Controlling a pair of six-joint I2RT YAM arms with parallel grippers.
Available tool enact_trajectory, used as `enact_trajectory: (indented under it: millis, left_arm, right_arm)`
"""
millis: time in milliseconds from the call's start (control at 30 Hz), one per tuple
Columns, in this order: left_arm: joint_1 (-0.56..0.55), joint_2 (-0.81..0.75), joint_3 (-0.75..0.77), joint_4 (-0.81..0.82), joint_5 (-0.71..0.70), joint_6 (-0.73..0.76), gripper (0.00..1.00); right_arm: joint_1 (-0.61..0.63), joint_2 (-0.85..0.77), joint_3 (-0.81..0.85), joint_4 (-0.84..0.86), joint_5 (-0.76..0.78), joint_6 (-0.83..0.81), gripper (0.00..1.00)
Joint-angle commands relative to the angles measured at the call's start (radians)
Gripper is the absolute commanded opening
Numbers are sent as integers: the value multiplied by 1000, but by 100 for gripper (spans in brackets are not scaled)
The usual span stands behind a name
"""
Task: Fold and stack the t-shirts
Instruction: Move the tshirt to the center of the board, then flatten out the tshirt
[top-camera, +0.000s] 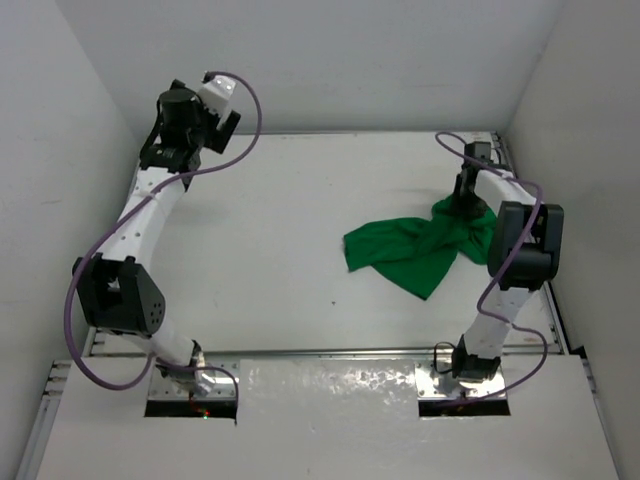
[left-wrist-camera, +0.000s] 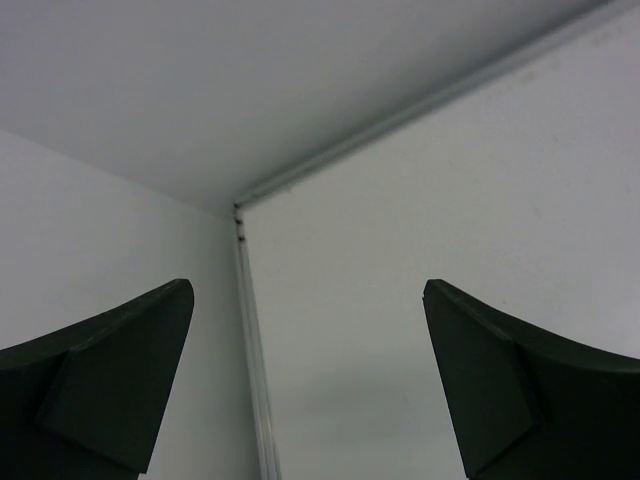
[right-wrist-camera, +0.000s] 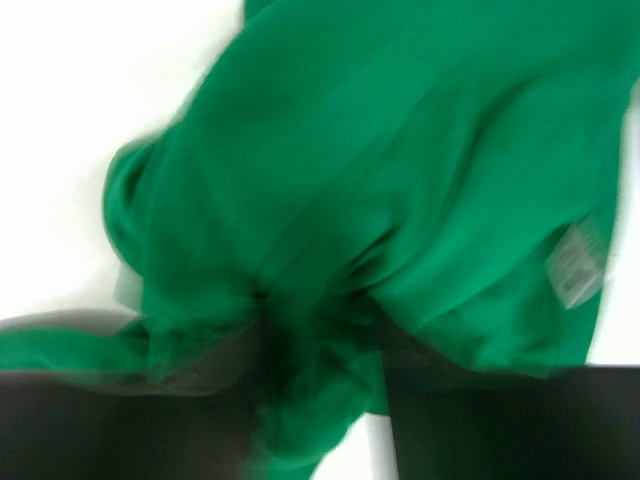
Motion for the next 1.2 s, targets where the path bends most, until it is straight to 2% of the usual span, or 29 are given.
enact_trajectory:
  millis: [0, 33, 67, 100, 133, 167, 200, 267, 300, 333, 433, 467, 533, 600, 633, 667, 733, 767, 800, 833, 900, 1000, 1167]
  left_arm:
    - [-8, -41, -31, -250, 123, -22, 100]
    - [-20, -78, -73, -289, 270, -19, 100]
    - [-35, -92, -94, -310, 325, -11, 99]
    - [-63, -101, -106, -341, 363, 7, 85]
    - [-145, -100, -118, -409, 366, 24, 76]
    - [-190, -90, -120, -447, 359, 27, 64]
    - [-266, -60, -120, -520, 377, 26, 61]
    - [-323, -29, -121, -565, 423, 12, 60]
    - [-354, -5, -126, -573, 455, 4, 63]
    - [-362, 6, -147, -565, 466, -3, 69]
    - [-360, 23, -228, -508, 471, 15, 76]
    - [-363, 25, -250, -499, 475, 29, 79]
    - [-379, 25, -298, -502, 460, 73, 81]
    - [-409, 6, -321, -514, 436, 98, 81]
    - [-414, -4, -339, -524, 443, 125, 81]
    - [-416, -15, -347, -537, 452, 145, 81]
    - [-416, -50, -380, -589, 445, 217, 81]
    - [-416, -63, -400, -600, 420, 234, 81]
    - [-413, -87, -423, -602, 353, 249, 82]
    - [-407, -98, -483, -591, 324, 265, 84]
    - [-388, -110, -540, -532, 281, 257, 89]
    - [-386, -87, -585, -475, 296, 207, 90]
    - [-387, -42, -640, -380, 330, 185, 90]
  right_arm:
    - [27, -30, -52, -117, -66, 33, 25]
    - [77, -48, -116, -78, -78, 18, 17]
    - [110, -69, -149, -56, -80, 10, 10]
    - [160, -129, -181, -39, -63, 7, 0]
    - [238, -163, -233, -12, -59, 43, 0]
    - [274, -198, -258, 8, -75, 81, 0]
    - [303, -271, -285, 33, -141, 121, 0]
    - [403, -327, -336, 105, -181, 220, 3]
    - [426, -344, -335, 104, -186, 241, 28]
    - [449, -361, -321, 87, -206, 269, 44]
    - [443, -395, -269, -8, -166, 262, 86]
    - [440, -404, -252, -33, -151, 237, 93]
    - [415, -412, -185, -102, -119, 168, 98]
    - [383, -412, -154, -204, -89, 134, 94]
    - [336, -418, -160, -223, -92, 122, 88]
    - [305, -444, -181, -217, -141, 120, 65]
    - [226, -476, -277, -174, -206, 128, 42]
    - [208, -485, -299, -153, -230, 125, 35]
    - [201, -481, -317, -156, -237, 122, 36]
    - [190, -470, -347, -165, -229, 108, 43]
    - [173, -430, -380, -147, -220, 99, 72]
    - [125, -348, -399, -70, -209, 67, 77]
    - [82, -193, -347, 8, -207, 63, 76]
